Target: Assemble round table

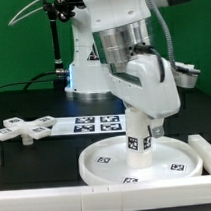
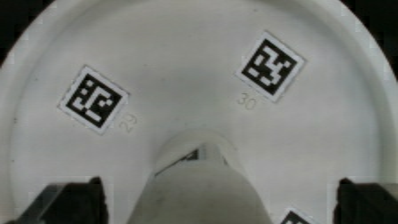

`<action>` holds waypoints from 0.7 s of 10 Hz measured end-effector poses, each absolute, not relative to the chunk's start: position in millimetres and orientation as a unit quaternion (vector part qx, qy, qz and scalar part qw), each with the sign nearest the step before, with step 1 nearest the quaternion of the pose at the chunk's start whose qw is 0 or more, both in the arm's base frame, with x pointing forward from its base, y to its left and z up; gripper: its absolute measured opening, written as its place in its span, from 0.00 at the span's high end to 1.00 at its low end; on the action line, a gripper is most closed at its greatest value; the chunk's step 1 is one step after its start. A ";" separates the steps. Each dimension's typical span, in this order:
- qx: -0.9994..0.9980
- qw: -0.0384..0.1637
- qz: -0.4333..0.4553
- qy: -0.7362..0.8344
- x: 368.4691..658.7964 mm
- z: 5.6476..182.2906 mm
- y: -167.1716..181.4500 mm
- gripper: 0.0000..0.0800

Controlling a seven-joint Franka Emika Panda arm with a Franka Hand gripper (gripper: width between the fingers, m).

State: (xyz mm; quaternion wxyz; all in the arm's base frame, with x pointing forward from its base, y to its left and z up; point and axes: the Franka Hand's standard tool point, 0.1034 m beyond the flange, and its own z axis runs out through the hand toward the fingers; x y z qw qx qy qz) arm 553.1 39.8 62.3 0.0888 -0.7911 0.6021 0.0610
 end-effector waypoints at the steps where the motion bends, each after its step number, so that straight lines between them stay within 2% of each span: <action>1: -0.810 0.090 0.058 0.576 553.0 61.9 39.3 0.19; 4: -0.875 0.094 0.047 0.472 552.5 61.7 38.9 0.19; 7: -0.943 0.086 0.026 0.320 554.9 68.7 37.0 0.19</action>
Offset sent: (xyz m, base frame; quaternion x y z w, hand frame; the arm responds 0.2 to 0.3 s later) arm 0.0000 0.0000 0.0000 0.0000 0.0000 -0.1296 0.9916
